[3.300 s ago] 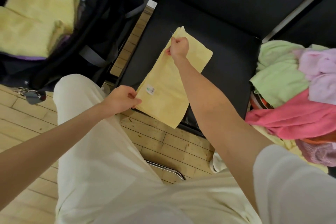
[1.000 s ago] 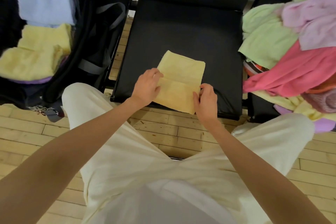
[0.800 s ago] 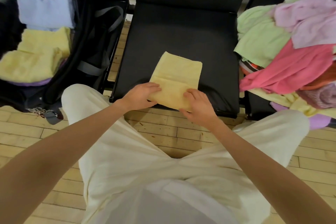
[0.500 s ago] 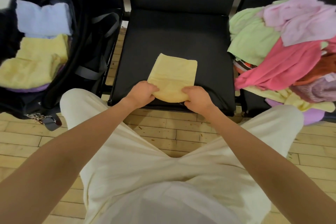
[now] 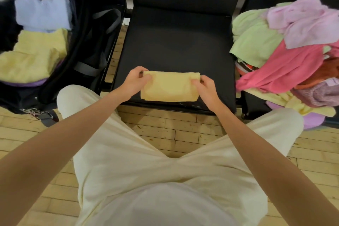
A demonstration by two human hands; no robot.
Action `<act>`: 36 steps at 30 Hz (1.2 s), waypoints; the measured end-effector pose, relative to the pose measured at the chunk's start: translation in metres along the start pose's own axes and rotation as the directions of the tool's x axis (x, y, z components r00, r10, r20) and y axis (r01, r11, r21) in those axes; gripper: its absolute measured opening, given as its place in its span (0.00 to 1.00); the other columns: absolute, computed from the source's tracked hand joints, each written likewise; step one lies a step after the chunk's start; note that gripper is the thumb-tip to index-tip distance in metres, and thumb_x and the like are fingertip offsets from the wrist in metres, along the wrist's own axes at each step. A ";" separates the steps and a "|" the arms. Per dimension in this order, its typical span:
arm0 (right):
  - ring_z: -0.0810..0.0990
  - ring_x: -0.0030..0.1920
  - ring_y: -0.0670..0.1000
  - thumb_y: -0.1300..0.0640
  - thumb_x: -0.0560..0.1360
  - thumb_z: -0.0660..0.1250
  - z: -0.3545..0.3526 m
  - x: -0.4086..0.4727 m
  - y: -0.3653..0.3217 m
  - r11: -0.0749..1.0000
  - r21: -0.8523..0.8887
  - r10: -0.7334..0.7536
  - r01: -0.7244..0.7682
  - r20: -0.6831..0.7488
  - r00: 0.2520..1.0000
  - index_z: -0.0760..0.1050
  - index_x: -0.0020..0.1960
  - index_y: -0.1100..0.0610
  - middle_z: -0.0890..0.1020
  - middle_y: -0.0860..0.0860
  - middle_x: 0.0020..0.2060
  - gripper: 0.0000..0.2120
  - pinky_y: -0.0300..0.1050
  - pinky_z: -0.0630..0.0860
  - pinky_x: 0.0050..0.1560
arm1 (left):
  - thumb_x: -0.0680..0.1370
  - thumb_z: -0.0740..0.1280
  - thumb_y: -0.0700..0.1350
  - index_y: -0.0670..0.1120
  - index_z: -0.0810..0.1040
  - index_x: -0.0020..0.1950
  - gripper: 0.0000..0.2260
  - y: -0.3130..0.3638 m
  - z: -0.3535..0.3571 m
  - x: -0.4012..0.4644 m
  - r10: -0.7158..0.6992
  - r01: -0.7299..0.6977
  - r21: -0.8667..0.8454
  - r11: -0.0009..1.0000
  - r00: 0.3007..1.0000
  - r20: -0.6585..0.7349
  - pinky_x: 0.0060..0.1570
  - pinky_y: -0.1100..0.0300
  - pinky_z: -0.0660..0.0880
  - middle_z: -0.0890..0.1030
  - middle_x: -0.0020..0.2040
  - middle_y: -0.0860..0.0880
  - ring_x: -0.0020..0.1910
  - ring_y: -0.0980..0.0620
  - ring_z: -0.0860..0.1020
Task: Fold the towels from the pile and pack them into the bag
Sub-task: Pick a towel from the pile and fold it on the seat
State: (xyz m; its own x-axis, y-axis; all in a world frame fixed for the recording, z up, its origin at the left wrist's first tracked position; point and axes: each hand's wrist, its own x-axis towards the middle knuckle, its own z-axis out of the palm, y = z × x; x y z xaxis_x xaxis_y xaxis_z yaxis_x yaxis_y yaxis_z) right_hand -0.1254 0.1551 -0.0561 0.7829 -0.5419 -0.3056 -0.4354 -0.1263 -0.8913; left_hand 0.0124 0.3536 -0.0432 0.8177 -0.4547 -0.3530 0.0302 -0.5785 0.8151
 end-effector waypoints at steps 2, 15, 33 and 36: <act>0.73 0.42 0.43 0.55 0.79 0.61 0.009 0.011 -0.004 0.995 0.068 0.072 -0.068 -0.050 0.996 0.72 0.54 0.62 0.74 0.46 0.42 0.10 0.34 0.69 0.37 | 0.80 0.62 0.45 0.44 0.69 0.67 0.16 0.000 0.006 0.010 -0.178 0.164 -0.165 0.973 0.981 -0.073 0.47 0.61 0.72 0.73 0.58 0.48 0.56 0.52 0.72; 0.74 0.61 0.55 0.57 0.74 0.70 0.026 0.028 0.012 0.915 -0.363 0.175 -0.177 -0.040 0.984 0.66 0.67 0.64 0.75 0.57 0.60 0.25 0.40 0.69 0.49 | 0.75 0.70 0.47 0.38 0.74 0.62 0.20 -0.021 0.030 0.023 -0.147 0.163 0.247 0.955 0.986 -0.084 0.48 0.54 0.76 0.78 0.58 0.41 0.57 0.44 0.77; 0.70 0.47 0.49 0.60 0.70 0.71 0.047 -0.003 0.002 0.895 -0.342 0.287 -0.286 -0.047 0.957 0.71 0.59 0.62 0.74 0.52 0.50 0.21 0.42 0.71 0.46 | 0.71 0.74 0.44 0.41 0.71 0.61 0.22 -0.014 0.025 -0.014 -0.317 0.320 0.123 0.940 0.948 -0.039 0.48 0.55 0.74 0.76 0.58 0.44 0.59 0.44 0.75; 0.72 0.51 0.50 0.61 0.69 0.71 0.058 -0.004 -0.017 0.946 -0.144 0.295 -0.292 0.001 0.956 0.69 0.60 0.62 0.73 0.51 0.50 0.21 0.44 0.73 0.49 | 0.71 0.74 0.46 0.41 0.72 0.62 0.23 -0.015 -0.003 -0.012 -0.279 0.280 0.084 0.956 0.960 -0.029 0.50 0.54 0.75 0.76 0.58 0.44 0.59 0.45 0.75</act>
State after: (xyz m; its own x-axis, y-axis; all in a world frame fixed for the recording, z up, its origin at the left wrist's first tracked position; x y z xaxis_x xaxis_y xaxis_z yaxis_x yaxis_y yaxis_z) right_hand -0.0950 0.2075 -0.0593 0.6202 -0.5540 -0.5553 -0.7040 -0.0810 -0.7055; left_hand 0.0033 0.3700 -0.0501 0.7930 -0.2560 -0.5529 0.2094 -0.7377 0.6418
